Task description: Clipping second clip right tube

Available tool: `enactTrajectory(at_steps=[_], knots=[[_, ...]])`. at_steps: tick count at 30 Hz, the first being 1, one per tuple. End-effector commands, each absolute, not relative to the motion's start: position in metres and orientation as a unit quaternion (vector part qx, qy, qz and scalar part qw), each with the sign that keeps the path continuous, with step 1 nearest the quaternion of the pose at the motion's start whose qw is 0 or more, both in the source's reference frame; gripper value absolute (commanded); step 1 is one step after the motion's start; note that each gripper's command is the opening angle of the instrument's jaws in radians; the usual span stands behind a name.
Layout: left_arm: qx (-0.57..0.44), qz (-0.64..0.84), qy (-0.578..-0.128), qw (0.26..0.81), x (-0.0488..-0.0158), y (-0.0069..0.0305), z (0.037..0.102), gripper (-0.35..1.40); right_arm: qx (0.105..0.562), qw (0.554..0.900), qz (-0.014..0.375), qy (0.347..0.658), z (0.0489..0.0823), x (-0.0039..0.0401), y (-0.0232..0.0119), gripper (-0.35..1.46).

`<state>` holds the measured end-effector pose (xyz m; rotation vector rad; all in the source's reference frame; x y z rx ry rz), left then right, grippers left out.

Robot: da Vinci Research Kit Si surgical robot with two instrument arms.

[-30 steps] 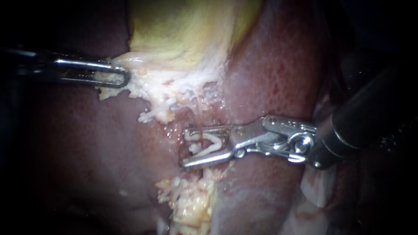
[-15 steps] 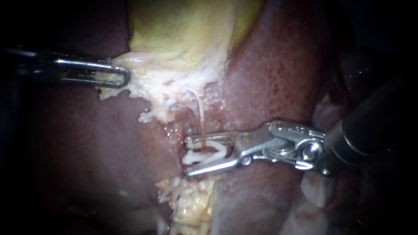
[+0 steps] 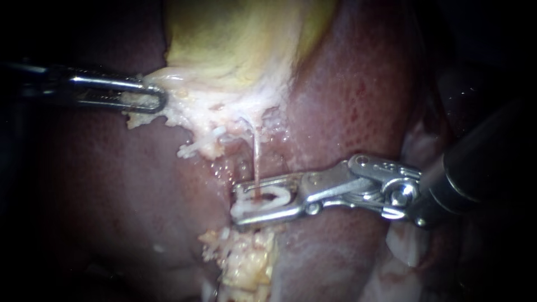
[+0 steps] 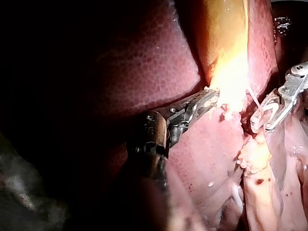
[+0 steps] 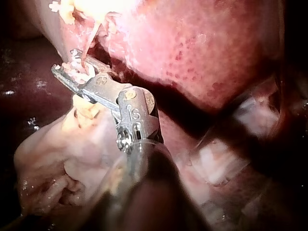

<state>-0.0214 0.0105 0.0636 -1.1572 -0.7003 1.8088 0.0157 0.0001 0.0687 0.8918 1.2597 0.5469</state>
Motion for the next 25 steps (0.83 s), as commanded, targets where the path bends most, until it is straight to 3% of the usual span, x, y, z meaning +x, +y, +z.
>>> enactTrajectory(at_steps=[1,6,25], knots=[[-0.463,0.724,-0.280,0.427,-0.0215,0.0105,0.0636,-0.35,0.399,0.683,0.245,0.561,0.0687,0.0156,0.0000,-0.05],[-0.463,0.724,-0.280,0.427,-0.0215,0.0105,0.0636,-0.35,0.412,0.677,0.261,0.551,0.0688,0.0155,-0.0001,-0.35],[-0.463,0.724,-0.280,0.427,-0.0216,0.0106,0.0637,-0.35,0.414,0.677,0.261,0.550,0.0688,0.0154,-0.0004,-0.35]])
